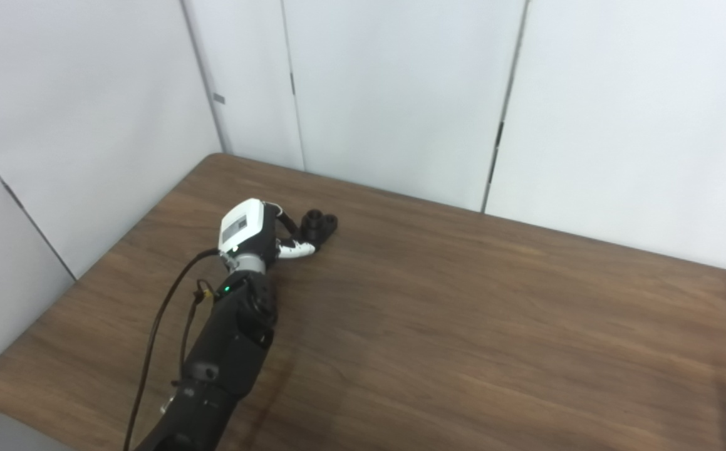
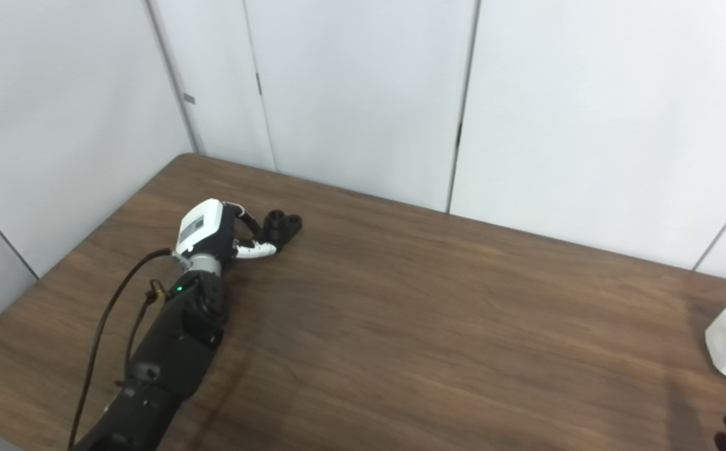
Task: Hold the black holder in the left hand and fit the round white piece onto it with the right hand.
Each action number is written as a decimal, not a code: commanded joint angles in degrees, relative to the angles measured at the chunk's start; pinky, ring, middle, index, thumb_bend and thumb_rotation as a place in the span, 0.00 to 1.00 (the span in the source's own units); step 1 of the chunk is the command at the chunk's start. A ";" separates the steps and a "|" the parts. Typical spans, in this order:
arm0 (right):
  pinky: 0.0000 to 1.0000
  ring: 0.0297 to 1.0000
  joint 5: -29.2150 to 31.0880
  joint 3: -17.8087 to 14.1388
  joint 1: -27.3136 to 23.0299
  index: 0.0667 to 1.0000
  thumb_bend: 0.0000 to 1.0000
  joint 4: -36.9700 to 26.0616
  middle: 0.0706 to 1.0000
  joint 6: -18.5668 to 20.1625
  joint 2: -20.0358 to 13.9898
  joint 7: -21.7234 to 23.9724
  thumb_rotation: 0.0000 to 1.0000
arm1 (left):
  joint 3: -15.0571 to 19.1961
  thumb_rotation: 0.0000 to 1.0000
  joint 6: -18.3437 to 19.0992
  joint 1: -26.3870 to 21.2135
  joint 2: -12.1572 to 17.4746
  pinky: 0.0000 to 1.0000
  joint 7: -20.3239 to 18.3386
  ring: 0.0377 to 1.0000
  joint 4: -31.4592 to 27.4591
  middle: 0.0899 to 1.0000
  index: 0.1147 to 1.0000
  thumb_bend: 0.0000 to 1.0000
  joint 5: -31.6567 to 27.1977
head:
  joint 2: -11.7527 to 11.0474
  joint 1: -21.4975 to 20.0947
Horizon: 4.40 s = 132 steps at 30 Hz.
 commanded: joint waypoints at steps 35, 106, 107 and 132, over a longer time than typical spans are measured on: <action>1.00 1.00 -4.27 7.16 7.67 0.97 0.62 -10.96 0.97 2.34 1.58 -4.42 1.00 | -30.47 0.05 -11.16 24.24 -0.01 0.92 -18.74 0.90 -34.27 0.79 0.42 0.52 6.92 | 8.93 -13.93; 0.96 1.00 -42.92 6.30 -14.73 0.93 0.76 -10.78 0.98 24.62 -14.39 -2.48 0.42 | -25.42 0.04 -23.32 32.81 -1.85 0.89 -10.85 0.87 -26.59 0.76 0.42 0.52 14.15 | -2.37 -37.40; 0.95 1.00 -43.27 6.64 -15.44 0.93 0.75 -9.94 0.98 24.58 -14.47 -2.63 0.41 | -25.34 0.04 -23.70 32.85 -1.70 0.89 -10.54 0.87 -26.24 0.76 0.42 0.52 13.89 | -2.76 -38.08; 0.88 1.00 -48.93 6.76 -29.44 0.92 0.74 7.95 0.98 24.66 -17.61 0.03 0.42 | -25.30 0.04 -24.27 33.73 -1.05 0.92 -10.68 0.89 -25.76 0.77 0.42 0.52 13.36 | -3.83 -39.47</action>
